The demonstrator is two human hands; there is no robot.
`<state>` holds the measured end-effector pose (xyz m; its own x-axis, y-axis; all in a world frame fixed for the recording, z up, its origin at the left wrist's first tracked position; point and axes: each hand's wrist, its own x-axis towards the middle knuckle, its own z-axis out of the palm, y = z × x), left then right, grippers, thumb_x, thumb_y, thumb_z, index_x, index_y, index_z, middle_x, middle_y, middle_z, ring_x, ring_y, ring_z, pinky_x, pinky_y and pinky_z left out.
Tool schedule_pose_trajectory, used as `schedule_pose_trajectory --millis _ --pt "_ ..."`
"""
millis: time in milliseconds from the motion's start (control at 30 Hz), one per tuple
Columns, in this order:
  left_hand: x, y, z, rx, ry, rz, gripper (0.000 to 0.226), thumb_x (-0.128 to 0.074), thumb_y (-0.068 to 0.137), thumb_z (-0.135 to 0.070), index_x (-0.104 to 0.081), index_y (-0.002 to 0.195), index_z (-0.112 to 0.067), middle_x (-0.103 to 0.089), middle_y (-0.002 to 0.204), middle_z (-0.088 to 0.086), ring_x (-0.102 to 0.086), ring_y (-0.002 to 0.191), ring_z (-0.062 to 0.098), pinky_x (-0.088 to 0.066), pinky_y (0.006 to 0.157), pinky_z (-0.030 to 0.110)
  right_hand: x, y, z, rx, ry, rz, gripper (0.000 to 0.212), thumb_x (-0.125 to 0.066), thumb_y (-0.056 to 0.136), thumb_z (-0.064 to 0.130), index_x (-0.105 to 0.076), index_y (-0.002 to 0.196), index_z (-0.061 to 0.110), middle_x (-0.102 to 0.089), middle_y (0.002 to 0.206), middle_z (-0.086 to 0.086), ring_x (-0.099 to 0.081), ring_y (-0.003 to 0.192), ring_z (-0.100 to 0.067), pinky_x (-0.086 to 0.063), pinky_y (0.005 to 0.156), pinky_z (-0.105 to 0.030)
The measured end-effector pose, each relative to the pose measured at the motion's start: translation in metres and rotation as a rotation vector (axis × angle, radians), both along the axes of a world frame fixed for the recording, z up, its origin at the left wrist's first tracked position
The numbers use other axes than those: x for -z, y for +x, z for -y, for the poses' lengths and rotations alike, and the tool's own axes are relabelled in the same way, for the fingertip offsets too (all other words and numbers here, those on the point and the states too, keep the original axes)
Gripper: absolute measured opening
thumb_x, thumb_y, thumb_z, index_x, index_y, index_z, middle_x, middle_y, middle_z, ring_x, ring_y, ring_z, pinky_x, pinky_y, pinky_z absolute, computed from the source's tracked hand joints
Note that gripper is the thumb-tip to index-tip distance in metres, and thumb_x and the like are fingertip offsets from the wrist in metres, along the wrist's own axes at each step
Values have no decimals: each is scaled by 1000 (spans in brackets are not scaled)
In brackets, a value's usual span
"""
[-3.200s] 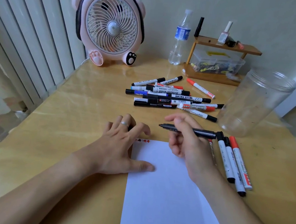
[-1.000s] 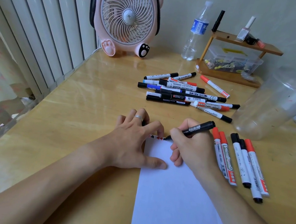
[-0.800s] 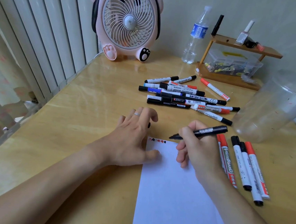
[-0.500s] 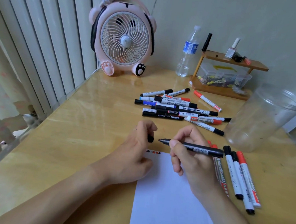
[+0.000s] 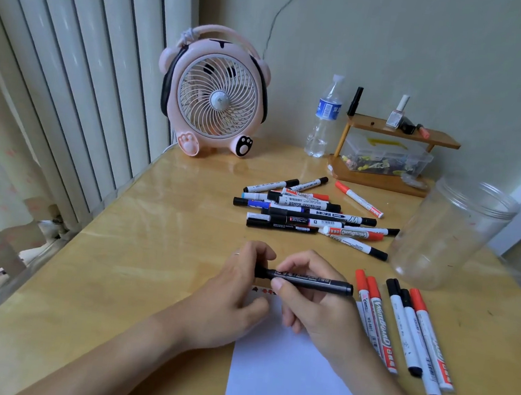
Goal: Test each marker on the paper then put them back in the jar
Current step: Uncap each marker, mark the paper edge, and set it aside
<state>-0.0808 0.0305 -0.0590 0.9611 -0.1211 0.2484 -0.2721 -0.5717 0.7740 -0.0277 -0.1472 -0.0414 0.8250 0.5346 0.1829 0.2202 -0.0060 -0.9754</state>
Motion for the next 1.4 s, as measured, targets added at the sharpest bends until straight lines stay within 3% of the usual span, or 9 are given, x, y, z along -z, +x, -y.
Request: schedule_pose_trajectory --millis 67,167,400,633,733,933,1067,1167,1400 --pt "-4 2 -4 14 -151 -13 28 -53 97 -29 -42 122 -27 -52 103 -3 -52 92 15 -46 82 29 -2 2 1 11 12 -17 11 -70 95 0 -66 99 10 -60 58 -3 -55 51 -19 -42 46 -30" --pt "-9 3 -6 41 -347 -21 27 -56 100 -37 -52 121 -21 -56 106 15 -56 98 39 -50 89 49 -3 3 3 5 63 -88 13 -78 88 11 -70 98 11 -59 62 -2 -51 55 -16 -39 50 -25" --pt "-7 4 -6 89 -230 12 25 -52 105 -36 -53 115 -13 -65 100 10 -59 97 36 -46 88 59 -1 5 6 -71 148 -173 14 -72 87 14 -72 100 11 -62 69 -15 -55 60 -20 -45 55 -26" --pt "-1 7 -10 34 -61 65 13 -49 103 -31 -55 106 -20 -65 100 -6 -60 97 19 -49 84 42 1 5 7 -41 148 -240 28 -61 91 24 -60 108 2 -69 88 -27 -64 65 -29 -52 58 -33" --pt "-1 6 -8 67 -25 81 14 -48 105 -30 -54 107 -18 -61 101 -7 -56 99 18 -46 84 30 3 4 7 -50 118 -205 23 -64 91 21 -55 99 2 -68 80 -20 -67 66 -29 -53 59 -31" --pt "-4 9 -13 -20 61 145 14 -47 106 -33 -55 99 -24 -52 91 -14 -52 89 11 -36 74 18 -4 7 11 23 141 -257 32 -66 90 37 -64 98 6 -74 91 -14 -63 65 -28 -50 58 -30" --pt "-3 11 -15 -55 103 159 10 -52 105 -30 -60 99 -26 -56 90 -13 -53 89 11 -35 73 17 -5 13 19 124 -80 49 26 -69 95 36 -63 85 13 -69 70 -5 -64 61 -25 -47 55 -34" --pt "-1 10 -13 2 77 137 12 -59 103 -36 -64 108 -27 -58 97 -10 -56 94 12 -37 75 16 1 12 19 83 -287 275 9 -72 95 29 -65 93 24 -67 71 -1 -60 61 -17 -49 59 -37" --pt "8 13 -10 37 102 107 32 -52 101 -54 -65 110 -26 -55 95 -7 -54 90 12 -40 75 20 4 12 21 37 -331 313 13 -76 92 20 -70 95 31 -66 75 2 -60 69 -20 -49 64 -42"
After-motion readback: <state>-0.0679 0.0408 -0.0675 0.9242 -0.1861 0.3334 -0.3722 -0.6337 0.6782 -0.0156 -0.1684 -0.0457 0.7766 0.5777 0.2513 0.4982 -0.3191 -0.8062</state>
